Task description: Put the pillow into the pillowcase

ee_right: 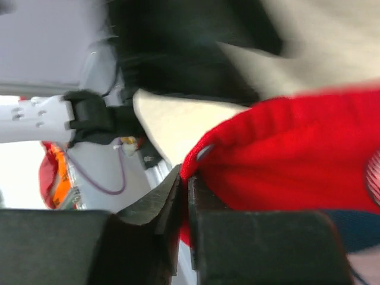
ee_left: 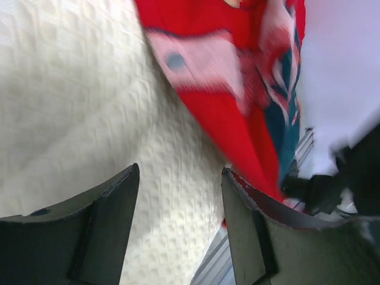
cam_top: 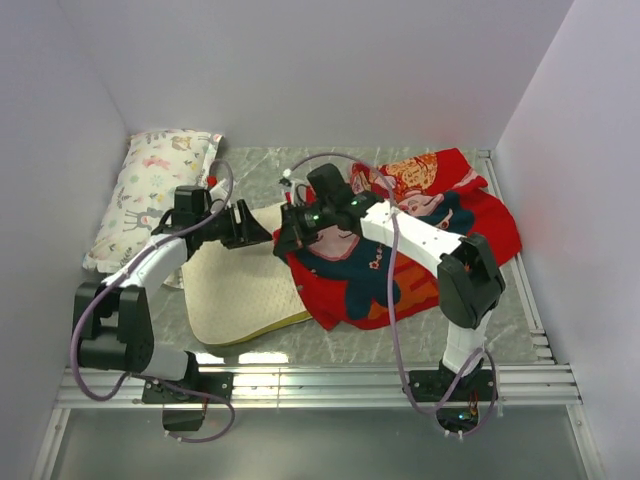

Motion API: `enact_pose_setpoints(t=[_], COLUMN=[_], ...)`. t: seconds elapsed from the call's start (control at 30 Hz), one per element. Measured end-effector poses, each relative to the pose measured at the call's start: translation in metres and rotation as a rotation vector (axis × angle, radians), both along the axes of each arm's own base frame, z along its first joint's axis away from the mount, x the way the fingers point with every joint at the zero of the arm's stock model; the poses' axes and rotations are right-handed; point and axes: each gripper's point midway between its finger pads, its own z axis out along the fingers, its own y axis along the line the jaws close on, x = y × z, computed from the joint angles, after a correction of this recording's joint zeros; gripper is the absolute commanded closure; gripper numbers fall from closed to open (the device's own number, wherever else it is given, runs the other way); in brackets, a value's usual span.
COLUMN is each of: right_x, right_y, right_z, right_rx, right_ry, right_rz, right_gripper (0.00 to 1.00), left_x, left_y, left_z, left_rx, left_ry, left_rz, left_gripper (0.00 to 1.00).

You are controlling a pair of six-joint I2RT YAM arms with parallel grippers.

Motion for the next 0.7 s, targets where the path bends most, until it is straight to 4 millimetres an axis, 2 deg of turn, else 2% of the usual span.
enact_pose_setpoints(t=[0.07, 0.1, 0.13, 0.17, 0.2, 0.3, 0.37, 0.4, 0.5, 0.57, 0.63, 0.67, 0.7], right_x=[0.017, 0.027, 0.037, 0.044, 0.049, 0.056, 0.046, 0.038, 0.004, -0.017, -0.034, -0.039, -0.044], right_y=[-0.017, -0.029, -0.043, -0.056, -0.071, -0.126, -0.158, -0.168, -0.196, -0.216, -0.235, -0.245, -0.254], right_z=[-0.009, -0.014, -0.019, -0.022, -0.025, -0.026, -0.017, -0.012, -0.006, -0.018, -0.042, -0.057, -0.073], right_rx=[-0.035, -0.059, -0.082, -0.103, -0.131, -0.217, -0.268, -0.288, -0.36, -0.434, -0.536, -0.593, -0.651], right_ry=[0.009, 0.013, 0.01, 0.008, 0.011, -0.005, -0.061, -0.088, -0.209, -0.252, -0.24, -0.219, -0.186], right_rz=[-0.047, -0.075, -0.099, -0.122, -0.147, -0.219, -0.236, -0.235, -0.19, -0.154, -0.119, -0.103, -0.085], right_gripper=[0.37, 0.26, 0.22, 0.22, 0.22, 0.22, 0.23, 0.23, 0.23, 0.22, 0.23, 0.23, 0.25], left_x=[-0.009, -0.013, -0.018, -0.022, -0.027, -0.042, -0.06, -0.072, -0.12, -0.148, -0.162, -0.164, -0.164], left_y=[0.003, 0.006, 0.009, 0.012, 0.015, 0.017, 0.006, -0.003, -0.033, -0.042, -0.04, -0.038, -0.036], left_z=[0.005, 0.009, 0.014, 0.02, 0.024, 0.031, 0.03, 0.027, 0.0, -0.026, -0.052, -0.063, -0.073], left_rx=[0.055, 0.089, 0.13, 0.174, 0.22, 0.361, 0.447, 0.473, 0.553, 0.599, 0.666, 0.705, 0.748], left_ry=[-0.065, -0.108, -0.165, -0.232, -0.288, -0.455, -0.562, -0.605, -0.725, -0.749, -0.728, -0.712, -0.7], left_rz=[-0.058, -0.088, -0.124, -0.164, -0.198, -0.322, -0.446, -0.513, -0.751, -0.88, -0.96, -0.982, -1.002], left_gripper=[0.27, 0.22, 0.2, 0.04, 0.01, 0.01, 0.01, 0.01, 0.01, 0.01, 0.01, 0.03, 0.12])
